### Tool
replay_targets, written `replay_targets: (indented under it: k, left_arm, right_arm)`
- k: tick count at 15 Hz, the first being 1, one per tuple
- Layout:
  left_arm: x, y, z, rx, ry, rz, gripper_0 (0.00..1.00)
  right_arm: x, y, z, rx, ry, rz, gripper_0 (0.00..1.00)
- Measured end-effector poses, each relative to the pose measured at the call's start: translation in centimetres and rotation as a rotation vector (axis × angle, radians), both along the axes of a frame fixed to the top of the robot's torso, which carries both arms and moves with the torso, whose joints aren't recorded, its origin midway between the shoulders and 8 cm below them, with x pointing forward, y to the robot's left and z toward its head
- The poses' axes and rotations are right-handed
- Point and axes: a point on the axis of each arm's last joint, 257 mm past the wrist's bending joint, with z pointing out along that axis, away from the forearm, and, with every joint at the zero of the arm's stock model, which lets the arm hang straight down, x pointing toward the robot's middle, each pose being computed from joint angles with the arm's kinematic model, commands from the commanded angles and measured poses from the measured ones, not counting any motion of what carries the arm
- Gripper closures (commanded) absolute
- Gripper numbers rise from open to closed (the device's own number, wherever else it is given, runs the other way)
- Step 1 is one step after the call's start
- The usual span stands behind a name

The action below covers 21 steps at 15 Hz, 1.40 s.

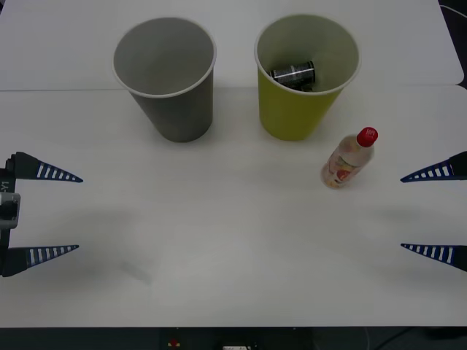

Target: Put the can into the green bin and the plastic bottle into the gray bin

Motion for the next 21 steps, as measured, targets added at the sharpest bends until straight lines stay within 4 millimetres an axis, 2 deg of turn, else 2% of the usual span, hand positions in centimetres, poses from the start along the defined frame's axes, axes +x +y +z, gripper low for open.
replay_targets:
  k: [10, 21]
  left_arm:
    - [0.0, 0.0, 0.0, 0.000, 0.000, 0.000, 0.00]
    - [0.0, 0.0, 0.0, 0.000, 0.000, 0.000, 0.00]
  right_arm:
    - [0.2, -1.0, 0.3, 0.034, 0.021, -0.027, 0.00]
    - [0.2, -0.3, -1.1, 0.154, -0.079, -0.275, 0.00]
